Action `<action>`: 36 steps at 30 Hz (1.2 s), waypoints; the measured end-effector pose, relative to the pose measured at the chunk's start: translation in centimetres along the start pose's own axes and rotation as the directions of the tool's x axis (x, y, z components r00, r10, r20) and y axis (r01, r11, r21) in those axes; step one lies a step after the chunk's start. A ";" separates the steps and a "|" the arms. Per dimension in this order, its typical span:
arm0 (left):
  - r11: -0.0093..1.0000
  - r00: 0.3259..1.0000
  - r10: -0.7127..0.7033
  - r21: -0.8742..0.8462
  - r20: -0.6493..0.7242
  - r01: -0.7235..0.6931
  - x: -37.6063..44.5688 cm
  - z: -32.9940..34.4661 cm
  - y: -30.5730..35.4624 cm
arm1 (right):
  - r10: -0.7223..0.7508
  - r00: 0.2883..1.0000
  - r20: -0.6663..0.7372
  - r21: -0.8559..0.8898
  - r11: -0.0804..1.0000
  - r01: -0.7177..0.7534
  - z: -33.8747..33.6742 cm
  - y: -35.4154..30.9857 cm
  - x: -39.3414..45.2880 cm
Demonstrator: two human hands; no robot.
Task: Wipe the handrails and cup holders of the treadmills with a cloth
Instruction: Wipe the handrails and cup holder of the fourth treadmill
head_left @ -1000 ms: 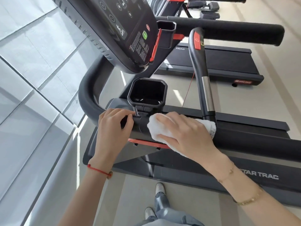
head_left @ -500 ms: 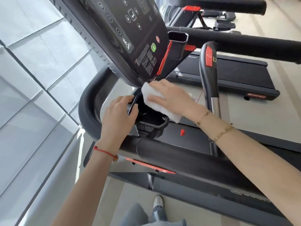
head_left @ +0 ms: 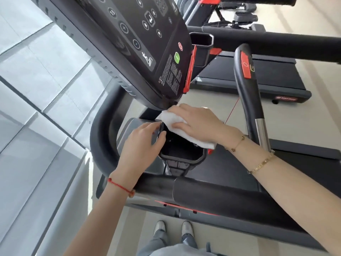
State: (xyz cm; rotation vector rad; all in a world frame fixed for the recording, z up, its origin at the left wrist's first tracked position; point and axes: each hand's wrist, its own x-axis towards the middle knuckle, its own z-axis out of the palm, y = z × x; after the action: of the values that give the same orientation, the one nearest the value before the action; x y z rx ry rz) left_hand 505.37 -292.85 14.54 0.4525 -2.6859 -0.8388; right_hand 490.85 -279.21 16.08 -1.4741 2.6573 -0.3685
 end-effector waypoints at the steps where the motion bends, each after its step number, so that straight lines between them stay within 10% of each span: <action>1: 1.000 1.000 0.010 -0.007 0.003 -0.010 0.0 0.0 -0.2 | 0.040 0.999 -0.013 0.039 0.998 -0.040 0.1 0.4 -0.5; 12: 0.993 0.990 0.104 -0.062 0.090 -0.099 0.7 -0.1 -1.4 | 0.345 0.938 0.023 0.309 0.890 -0.335 0.1 0.0 -2.4; 20: 0.989 0.985 0.125 -0.091 0.122 -0.114 1.0 0.2 -1.6 | 0.696 0.715 0.071 0.757 0.429 -0.493 3.0 -4.8 -8.7; 26: 0.986 0.982 0.133 -0.118 0.131 -0.118 1.1 0.3 -1.7 | 0.613 0.788 0.052 0.507 0.664 -0.550 0.9 -2.3 -5.9; 36: 0.992 0.990 0.096 -0.091 0.100 -0.087 0.8 0.3 -1.4 | 0.473 0.879 0.056 0.594 0.693 -0.410 2.5 -1.9 -9.0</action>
State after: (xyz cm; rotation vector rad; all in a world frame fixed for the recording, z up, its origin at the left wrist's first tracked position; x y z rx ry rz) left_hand 504.81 -294.11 13.67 0.2710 -2.7277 -0.9721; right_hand 497.72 -273.03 13.68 -0.6106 2.4904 -1.1184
